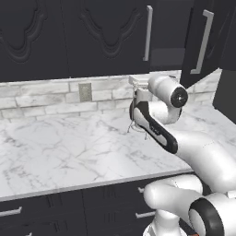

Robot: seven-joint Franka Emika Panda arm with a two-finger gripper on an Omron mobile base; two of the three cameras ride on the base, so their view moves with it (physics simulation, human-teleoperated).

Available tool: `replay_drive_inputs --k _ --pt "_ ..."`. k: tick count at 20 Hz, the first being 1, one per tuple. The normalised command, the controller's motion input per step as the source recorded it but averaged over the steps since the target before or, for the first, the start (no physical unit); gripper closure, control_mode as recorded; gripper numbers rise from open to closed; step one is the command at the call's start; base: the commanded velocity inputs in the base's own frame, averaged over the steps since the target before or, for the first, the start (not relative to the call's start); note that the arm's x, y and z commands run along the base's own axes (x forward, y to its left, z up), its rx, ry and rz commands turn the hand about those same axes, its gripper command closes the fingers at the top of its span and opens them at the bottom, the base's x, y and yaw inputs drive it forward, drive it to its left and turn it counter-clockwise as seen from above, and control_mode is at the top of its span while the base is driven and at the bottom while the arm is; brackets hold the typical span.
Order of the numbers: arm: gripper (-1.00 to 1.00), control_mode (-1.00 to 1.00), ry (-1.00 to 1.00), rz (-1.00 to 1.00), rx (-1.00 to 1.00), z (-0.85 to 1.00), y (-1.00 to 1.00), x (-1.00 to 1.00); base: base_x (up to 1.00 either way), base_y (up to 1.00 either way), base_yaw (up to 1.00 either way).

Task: Close all open cabinet doors.

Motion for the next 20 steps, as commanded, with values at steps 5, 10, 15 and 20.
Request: replay_drive_inputs --k 5,10,15,20 --pt "-1.00 -1.00 0.00 0.00 -0.03 0.29 0.00 -1.00 0.00 0.00 0.00" --pt "-1.00 -1.00 0.00 0.00 -0.03 0.29 0.00 -1.00 0.00 0.00 0.00" --pt "-1.00 -1.00 0.03 0.00 -0.01 0.24 0.00 -1.00 0.00 0.00 0.00" --pt "-1.00 -1.00 0.00 0.00 -0.01 0.29 -0.08 -1.00 0.00 0.00 0.00"
